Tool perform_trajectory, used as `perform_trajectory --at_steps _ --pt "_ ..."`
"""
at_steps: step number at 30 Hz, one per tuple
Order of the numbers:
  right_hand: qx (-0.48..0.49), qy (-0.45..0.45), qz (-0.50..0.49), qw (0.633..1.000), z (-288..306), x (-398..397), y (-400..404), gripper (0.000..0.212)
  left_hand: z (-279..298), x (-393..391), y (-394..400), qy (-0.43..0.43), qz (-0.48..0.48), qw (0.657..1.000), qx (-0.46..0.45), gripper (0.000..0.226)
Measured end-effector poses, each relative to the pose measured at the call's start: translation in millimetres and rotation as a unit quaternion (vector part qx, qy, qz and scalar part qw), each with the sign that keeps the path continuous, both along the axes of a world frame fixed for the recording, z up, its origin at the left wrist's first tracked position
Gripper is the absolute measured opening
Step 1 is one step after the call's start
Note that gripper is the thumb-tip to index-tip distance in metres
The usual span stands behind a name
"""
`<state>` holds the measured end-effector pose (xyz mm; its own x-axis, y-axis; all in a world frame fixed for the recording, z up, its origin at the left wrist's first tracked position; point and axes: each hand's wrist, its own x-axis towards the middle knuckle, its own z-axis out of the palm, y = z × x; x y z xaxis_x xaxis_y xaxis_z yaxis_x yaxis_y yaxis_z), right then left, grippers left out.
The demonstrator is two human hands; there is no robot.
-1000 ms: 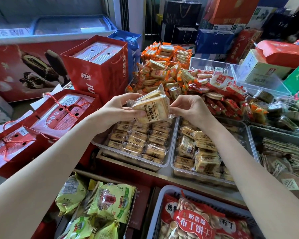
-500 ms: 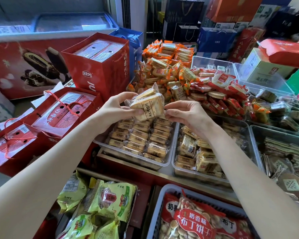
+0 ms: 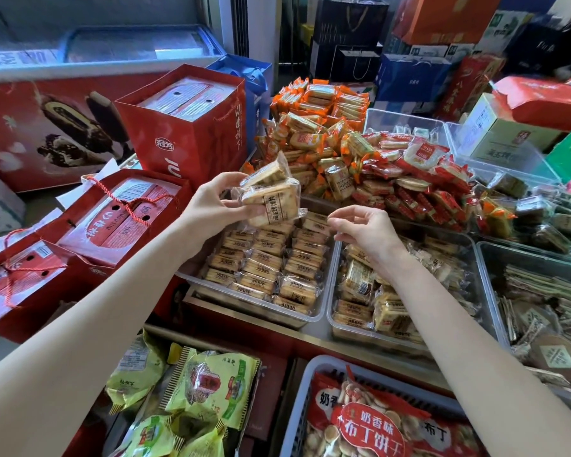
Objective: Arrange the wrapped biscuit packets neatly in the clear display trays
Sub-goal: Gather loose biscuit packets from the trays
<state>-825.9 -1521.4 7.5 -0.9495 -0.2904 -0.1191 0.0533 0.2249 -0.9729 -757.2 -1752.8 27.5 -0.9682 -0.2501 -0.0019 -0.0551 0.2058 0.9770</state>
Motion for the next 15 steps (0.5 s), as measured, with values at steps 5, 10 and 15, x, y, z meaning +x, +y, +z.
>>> perform_trajectory --at_steps 5,10,15 --pt "-0.013 0.012 0.090 0.996 8 6 -14 0.010 3 2 10 -0.002 -0.022 1.000 0.004 0.052" --pt "0.122 0.113 0.058 0.984 15 3 -20 0.013 12 3 11 0.016 -0.035 0.999 -0.030 0.053" --pt "-0.106 0.011 0.006 0.994 14 6 -13 0.016 5 7 9 0.002 -0.026 0.999 0.043 0.053"
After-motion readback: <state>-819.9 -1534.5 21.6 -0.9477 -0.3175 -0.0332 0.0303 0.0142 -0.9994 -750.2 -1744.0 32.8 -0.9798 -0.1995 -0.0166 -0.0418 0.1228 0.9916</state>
